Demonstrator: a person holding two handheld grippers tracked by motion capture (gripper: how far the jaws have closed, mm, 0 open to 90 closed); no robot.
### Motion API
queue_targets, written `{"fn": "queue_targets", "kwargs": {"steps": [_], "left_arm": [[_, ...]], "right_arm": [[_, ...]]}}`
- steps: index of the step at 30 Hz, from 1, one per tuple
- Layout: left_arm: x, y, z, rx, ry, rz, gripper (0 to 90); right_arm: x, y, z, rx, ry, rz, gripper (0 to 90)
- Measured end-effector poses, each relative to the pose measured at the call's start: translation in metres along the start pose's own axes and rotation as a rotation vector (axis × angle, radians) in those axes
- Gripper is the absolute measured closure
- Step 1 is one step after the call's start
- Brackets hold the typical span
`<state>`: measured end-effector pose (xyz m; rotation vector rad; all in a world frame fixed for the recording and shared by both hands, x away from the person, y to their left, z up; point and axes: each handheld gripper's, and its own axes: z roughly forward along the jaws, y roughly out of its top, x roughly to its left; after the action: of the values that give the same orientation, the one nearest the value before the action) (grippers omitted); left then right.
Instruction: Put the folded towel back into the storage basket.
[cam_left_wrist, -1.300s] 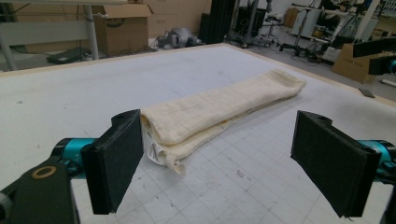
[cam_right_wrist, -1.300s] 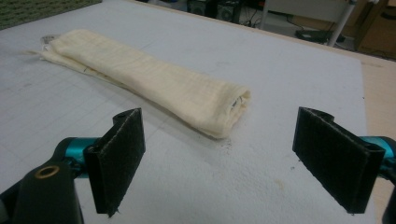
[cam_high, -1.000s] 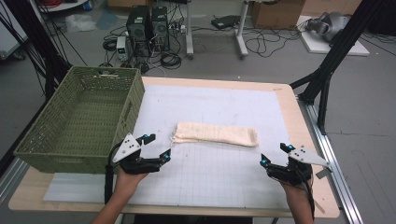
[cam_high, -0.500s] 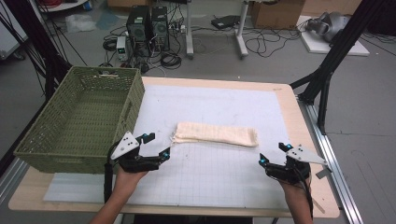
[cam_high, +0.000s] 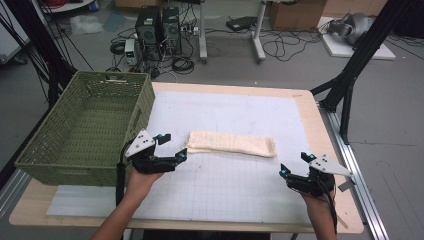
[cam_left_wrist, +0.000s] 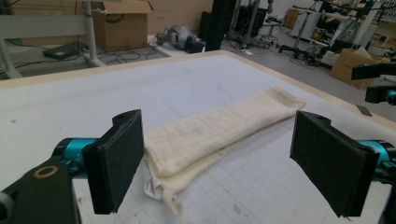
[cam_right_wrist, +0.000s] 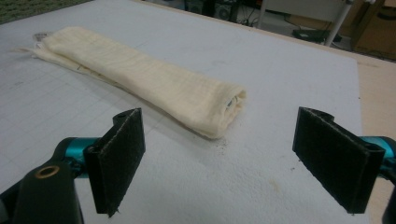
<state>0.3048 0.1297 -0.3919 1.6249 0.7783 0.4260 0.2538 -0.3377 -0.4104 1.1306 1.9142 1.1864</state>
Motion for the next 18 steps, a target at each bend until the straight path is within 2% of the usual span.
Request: {"fn": "queue_targets", "kwargs": {"steps": [6, 11, 15, 18], "left_arm": [[-0.003, 0.018, 0.014, -0.015, -0.006, 0.018, 18.4], [-0.003, 0.028, 0.023, 0.010, -0.010, 0.034, 18.4], [0.001, 0.032, 0.031, 0.026, -0.011, 0.017, 18.3], [0.005, 0.031, 0.038, 0.048, 0.007, 0.017, 18.4]], "right_arm": [[-0.001, 0.000, -0.002, -0.001, -0.005, 0.009, 15.3], [-0.004, -0.001, -0.003, -0.010, -0.009, 0.018, 15.3], [-0.004, 0.000, -0.004, -0.010, -0.008, 0.016, 15.3], [-0.003, 0.000, -0.004, -0.012, -0.007, 0.016, 15.3]]}}
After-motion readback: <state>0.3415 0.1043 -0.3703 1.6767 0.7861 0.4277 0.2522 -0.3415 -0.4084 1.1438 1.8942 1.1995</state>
